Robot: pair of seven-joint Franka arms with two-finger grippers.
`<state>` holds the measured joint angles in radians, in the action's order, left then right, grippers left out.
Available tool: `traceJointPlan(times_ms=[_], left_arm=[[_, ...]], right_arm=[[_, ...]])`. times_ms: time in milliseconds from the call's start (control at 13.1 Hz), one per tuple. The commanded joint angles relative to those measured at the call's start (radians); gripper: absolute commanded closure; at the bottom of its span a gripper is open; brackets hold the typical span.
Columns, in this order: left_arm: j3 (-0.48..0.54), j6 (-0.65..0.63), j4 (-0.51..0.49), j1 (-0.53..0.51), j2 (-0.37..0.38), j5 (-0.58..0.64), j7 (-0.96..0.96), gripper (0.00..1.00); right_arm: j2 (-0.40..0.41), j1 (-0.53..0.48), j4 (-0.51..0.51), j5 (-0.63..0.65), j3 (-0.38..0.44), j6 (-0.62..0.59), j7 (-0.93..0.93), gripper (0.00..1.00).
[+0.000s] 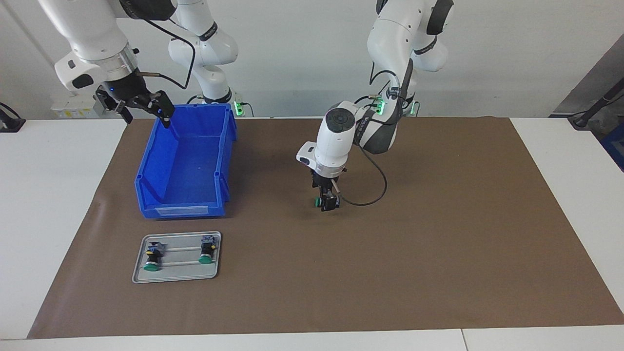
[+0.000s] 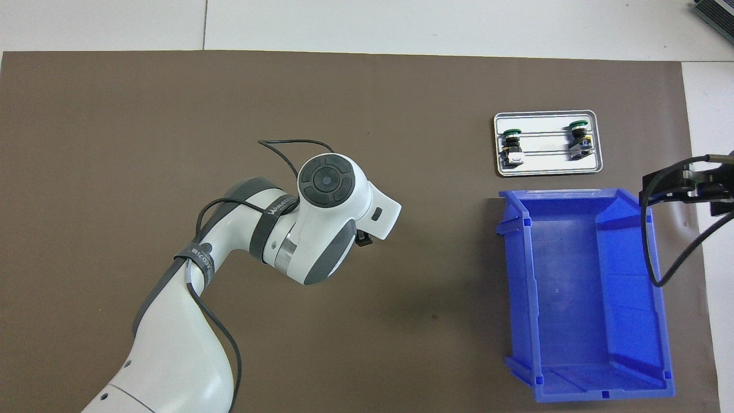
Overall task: Place and press button with both arms
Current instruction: 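Lower the left gripper onto the green button and close on it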
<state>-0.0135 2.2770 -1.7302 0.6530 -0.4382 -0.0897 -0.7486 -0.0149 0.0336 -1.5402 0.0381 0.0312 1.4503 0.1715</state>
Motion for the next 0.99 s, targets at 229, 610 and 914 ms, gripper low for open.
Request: traceJointPlan(times_ms=[229,610,914], left_arm=[[0.012,0.064,-0.006,0.022,-0.065,0.019,-0.006,0.01],[0.012,0.042,-0.008,0.019,-0.065,0.021,-0.006,0.07],[0.018,0.026,0.023,0.022,-0.065,0.046,-0.003,0.57]], right_arm=[[-0.014,0.009,-0.021,-0.021,0.004,0.01,0.019,0.0],[-0.014,0.009,-0.02,-0.021,0.004,0.01,0.019,0.0],[-0.016,0.009,-0.021,-0.02,0.004,0.01,0.019,0.0]])
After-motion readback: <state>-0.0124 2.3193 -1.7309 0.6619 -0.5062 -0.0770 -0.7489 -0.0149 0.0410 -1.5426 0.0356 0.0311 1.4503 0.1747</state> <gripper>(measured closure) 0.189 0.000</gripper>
